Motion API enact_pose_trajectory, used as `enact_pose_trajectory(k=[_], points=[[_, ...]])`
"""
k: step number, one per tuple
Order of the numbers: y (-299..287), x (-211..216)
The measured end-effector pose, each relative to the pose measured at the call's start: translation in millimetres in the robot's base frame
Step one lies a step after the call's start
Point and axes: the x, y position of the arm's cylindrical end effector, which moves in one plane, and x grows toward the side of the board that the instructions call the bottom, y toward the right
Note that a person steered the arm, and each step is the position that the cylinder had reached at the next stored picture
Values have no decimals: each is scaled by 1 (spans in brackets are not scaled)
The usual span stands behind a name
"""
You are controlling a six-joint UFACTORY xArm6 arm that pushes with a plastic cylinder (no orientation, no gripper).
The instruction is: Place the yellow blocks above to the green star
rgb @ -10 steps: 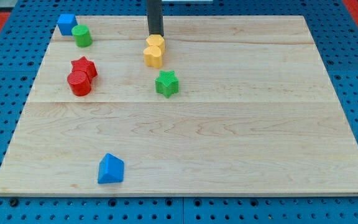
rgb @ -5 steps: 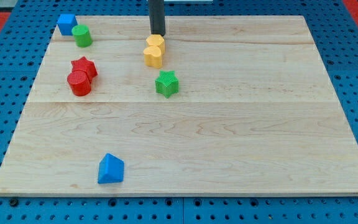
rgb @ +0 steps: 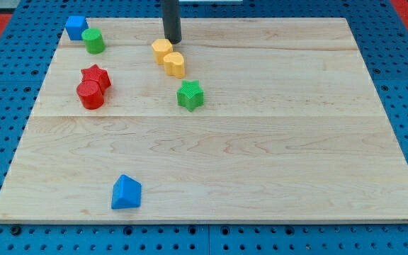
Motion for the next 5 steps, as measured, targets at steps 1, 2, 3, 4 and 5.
enact_pose_trajectory(k=[1, 2, 3, 4, 5], points=[[-19, -36], [-60, -37], [-30, -20], [-29, 20], [-29, 26]])
